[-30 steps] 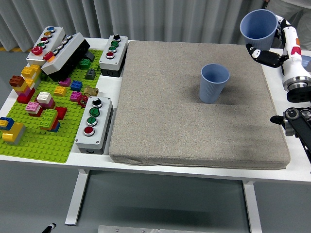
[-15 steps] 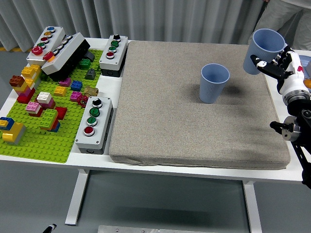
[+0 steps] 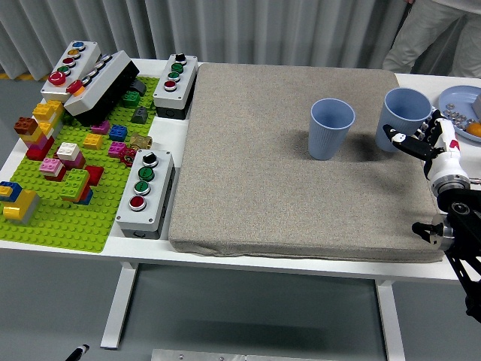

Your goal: Pick cup pour cup place

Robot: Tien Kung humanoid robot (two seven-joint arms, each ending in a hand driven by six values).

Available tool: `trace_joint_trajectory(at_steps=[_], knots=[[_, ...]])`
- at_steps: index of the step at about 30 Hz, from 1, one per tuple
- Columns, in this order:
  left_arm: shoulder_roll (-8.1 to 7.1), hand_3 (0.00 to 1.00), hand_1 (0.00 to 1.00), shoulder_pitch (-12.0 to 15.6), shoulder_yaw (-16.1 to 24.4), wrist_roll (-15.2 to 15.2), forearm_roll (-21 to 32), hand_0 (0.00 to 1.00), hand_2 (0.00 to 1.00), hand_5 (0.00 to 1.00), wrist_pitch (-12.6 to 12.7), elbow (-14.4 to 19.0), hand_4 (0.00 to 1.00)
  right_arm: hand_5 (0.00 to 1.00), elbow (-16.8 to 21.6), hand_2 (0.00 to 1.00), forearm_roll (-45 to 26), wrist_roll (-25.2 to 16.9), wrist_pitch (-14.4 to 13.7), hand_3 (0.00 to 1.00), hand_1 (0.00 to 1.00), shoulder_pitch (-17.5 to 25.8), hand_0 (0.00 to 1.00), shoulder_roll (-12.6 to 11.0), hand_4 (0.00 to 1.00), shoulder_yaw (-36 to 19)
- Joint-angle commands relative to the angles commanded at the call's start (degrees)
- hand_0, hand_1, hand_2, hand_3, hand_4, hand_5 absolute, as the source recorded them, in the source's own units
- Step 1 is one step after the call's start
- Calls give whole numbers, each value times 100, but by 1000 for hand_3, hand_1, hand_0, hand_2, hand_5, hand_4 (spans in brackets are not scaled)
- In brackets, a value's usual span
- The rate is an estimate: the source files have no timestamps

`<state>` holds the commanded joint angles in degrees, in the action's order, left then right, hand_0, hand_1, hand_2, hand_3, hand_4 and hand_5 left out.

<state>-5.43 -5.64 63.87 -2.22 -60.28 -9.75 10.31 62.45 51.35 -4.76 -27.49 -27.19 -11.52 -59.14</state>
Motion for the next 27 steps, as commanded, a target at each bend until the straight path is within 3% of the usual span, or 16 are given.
trace_joint_trajectory(at_steps=[21,27], knots=[[0,805,810,-2,10,-5,-19,836,885,998,-5,0,635,2,-302,515,5,-248,-11,528,652,58,862,67,518,278],[-3,805,809,4,2,-8,-20,836,886,998,-8,0,635,2,-242,515,151,-156,137,528,652,59,862,50,518,242]])
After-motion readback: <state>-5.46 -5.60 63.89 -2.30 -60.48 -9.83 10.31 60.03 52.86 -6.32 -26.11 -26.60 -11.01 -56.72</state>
